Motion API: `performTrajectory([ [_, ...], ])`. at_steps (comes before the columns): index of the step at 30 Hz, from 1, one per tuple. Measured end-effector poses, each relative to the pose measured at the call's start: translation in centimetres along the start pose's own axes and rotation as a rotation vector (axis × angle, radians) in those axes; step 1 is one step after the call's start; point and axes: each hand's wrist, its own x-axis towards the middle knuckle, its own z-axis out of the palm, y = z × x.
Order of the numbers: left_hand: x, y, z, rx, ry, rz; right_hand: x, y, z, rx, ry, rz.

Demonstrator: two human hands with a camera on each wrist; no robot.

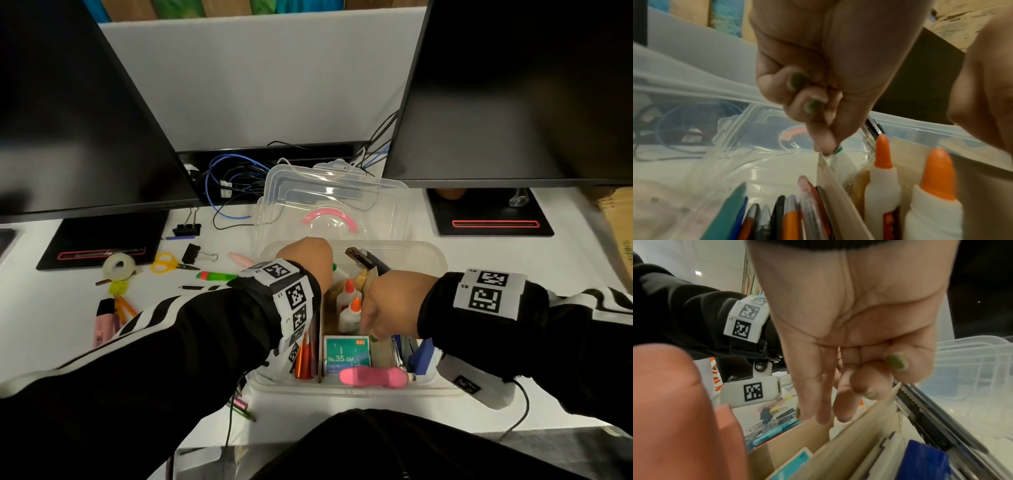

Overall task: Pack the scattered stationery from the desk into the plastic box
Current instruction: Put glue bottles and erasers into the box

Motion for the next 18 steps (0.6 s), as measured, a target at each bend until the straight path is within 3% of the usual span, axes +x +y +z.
performTrajectory([
  [6, 0.6, -0.2, 0.2, -0.005, -0.066, -0.025, 1.3, 0.9, 0.1, -0.103, 0.082, 0.113],
  [11, 0.6, -0.1, 0.5, -0.022, -0.063, 0.033, 1.2, 1.4, -0.1, -0.164, 0.108, 0.189],
  [18, 0.2, 0.7, 0.0, -0.06, -0.15, 0.134, 1.3, 1.4, 0.3, -0.003, 0.083, 0.146],
])
